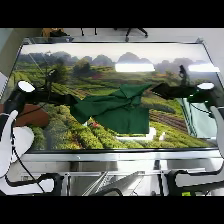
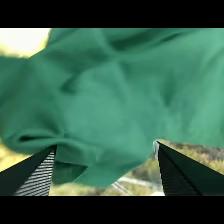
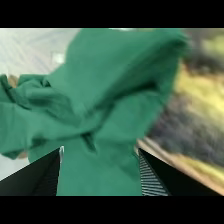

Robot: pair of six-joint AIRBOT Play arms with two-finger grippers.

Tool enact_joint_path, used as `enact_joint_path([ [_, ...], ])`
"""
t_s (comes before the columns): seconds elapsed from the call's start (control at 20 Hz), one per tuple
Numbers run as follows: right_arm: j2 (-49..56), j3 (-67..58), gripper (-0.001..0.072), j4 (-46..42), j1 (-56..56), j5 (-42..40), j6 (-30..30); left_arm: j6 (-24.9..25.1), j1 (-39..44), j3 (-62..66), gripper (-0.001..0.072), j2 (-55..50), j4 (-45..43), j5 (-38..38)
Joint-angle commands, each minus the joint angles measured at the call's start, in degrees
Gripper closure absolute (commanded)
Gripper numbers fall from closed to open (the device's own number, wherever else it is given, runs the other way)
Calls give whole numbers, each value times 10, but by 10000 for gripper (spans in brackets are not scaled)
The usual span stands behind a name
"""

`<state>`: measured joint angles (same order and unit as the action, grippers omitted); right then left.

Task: Fold the shirts.

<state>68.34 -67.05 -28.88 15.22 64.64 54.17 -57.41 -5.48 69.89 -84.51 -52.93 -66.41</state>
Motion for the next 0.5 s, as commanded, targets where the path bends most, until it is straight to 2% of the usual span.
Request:
enact_joint_path([
  [0.0,-51,27,177,-75,66,73,43,-8,-69,43,34,-30,-1,-67],
  [0.15,-119,120,176,-146,75,72,74,-10,-119,34,35,-30,-1,-74],
  [0.3,-143,220,176,-146,64,39,71,-9,-138,-16,35,-30,1,-51],
  [0.45,-130,283,176,-140,31,-12,69,-5,-118,-70,35,-30,6,-23],
])
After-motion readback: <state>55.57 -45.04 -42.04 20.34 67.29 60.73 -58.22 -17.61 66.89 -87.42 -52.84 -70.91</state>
